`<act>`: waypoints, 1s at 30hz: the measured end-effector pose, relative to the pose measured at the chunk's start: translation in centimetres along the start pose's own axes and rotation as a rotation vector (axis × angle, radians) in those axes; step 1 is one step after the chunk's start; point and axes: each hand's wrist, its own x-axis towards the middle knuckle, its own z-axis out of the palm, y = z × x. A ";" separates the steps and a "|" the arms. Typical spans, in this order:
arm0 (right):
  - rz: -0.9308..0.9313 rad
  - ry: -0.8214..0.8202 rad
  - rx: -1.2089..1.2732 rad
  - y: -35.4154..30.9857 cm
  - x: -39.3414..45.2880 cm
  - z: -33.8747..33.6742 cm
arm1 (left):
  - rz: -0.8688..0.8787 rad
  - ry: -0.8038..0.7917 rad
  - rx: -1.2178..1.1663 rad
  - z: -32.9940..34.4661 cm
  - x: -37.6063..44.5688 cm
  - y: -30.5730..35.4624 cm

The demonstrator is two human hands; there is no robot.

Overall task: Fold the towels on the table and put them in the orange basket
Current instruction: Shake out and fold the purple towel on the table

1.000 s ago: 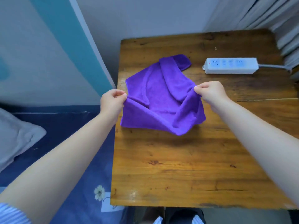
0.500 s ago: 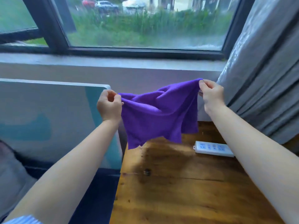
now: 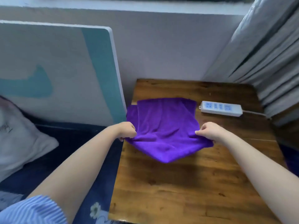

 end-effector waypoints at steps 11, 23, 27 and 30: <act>0.020 -0.527 -0.640 5.1 -1.4 12.8 | -0.195 -0.585 0.561 11.1 2.4 -3.3; 0.124 -0.163 -0.356 5.2 1.5 9.8 | -0.119 -0.457 0.383 10.4 5.5 -3.7; 0.086 0.131 -0.250 3.5 5.5 7.7 | 0.078 -0.105 0.462 7.7 9.0 0.5; 0.005 0.291 -0.238 3.1 8.5 6.2 | 0.111 0.160 0.330 6.2 11.7 2.6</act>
